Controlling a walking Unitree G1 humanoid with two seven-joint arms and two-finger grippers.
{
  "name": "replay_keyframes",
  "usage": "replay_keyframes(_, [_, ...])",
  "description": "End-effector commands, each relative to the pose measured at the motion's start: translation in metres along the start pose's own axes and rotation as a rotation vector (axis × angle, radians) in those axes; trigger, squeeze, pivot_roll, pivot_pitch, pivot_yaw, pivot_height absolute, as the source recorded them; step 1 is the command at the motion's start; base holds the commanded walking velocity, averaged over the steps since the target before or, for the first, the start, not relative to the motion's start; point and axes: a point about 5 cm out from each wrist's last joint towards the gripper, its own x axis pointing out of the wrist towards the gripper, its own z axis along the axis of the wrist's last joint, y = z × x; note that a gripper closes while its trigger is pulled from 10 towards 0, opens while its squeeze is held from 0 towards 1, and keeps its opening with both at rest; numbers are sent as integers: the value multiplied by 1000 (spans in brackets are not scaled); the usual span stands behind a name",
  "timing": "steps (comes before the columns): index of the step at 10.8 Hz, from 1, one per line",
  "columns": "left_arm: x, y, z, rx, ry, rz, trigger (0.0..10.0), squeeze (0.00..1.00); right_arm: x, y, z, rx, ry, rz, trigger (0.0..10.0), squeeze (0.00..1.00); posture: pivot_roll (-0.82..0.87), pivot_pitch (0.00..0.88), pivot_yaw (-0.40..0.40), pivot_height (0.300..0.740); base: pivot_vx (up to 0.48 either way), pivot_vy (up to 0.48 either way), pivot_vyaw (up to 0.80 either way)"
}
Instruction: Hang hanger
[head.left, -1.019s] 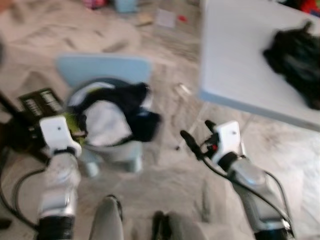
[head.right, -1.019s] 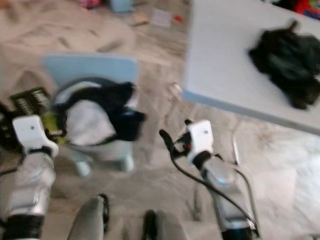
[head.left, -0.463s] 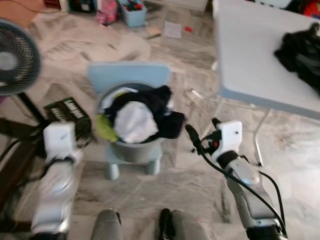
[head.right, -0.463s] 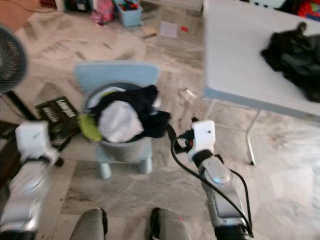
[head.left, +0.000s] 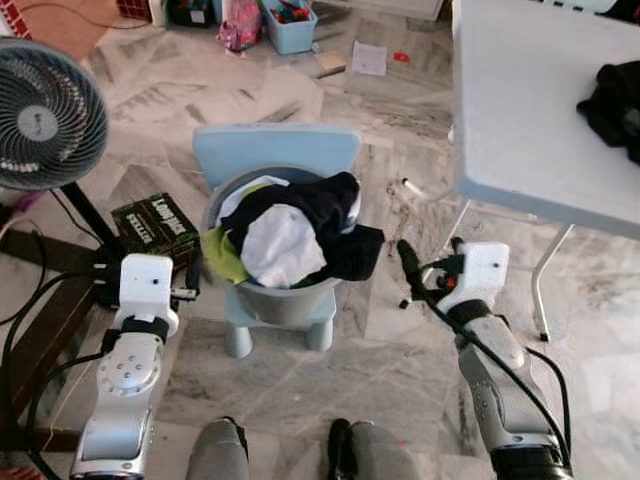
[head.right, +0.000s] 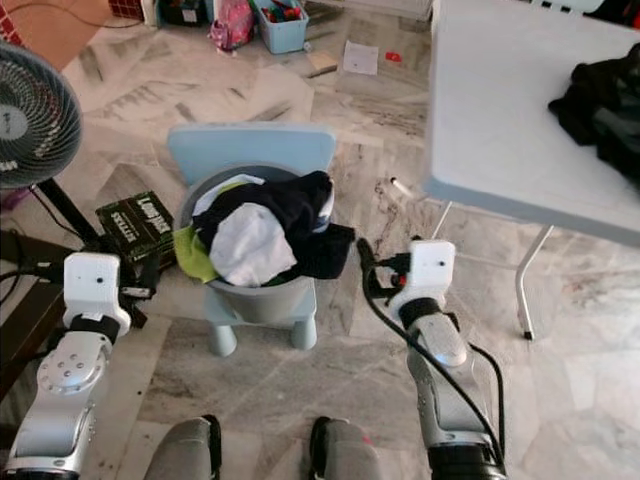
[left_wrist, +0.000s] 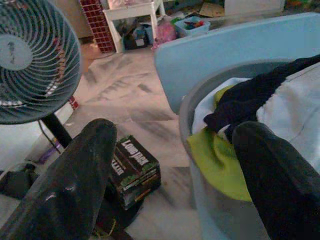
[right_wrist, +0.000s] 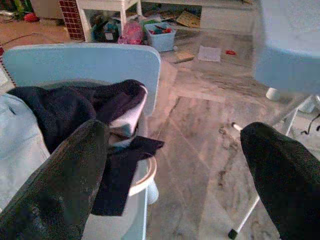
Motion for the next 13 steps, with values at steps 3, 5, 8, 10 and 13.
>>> replay_keyframes(3, [-1,-2,1,-26,-4,-9,10000,0,-2,-4,-4,-32,10,6,10000,0,28,134,-74,740,92,0,0])
replay_keyframes(5, [-3,-4,1,-37,-2,-8,10000,0,1,-2,-1,-36,-1,31,10000,0,29,140,-80,740,309,0,275])
replay_keyframes(8, [-5,-6,-1,-45,7,-9,10000,0,0,-1,-2,-48,2,39,10000,0,27,149,-84,740,321,0,496])
replay_keyframes(10, [-5,-6,-1,-47,8,-8,10000,0,0,-2,-2,-52,6,36,10000,0,25,152,-86,740,358,0,0])
replay_keyframes(13, [-4,-7,-3,-61,24,-13,10000,0,0,-4,-2,-59,10,31,10000,0,24,157,-92,740,234,0,0])
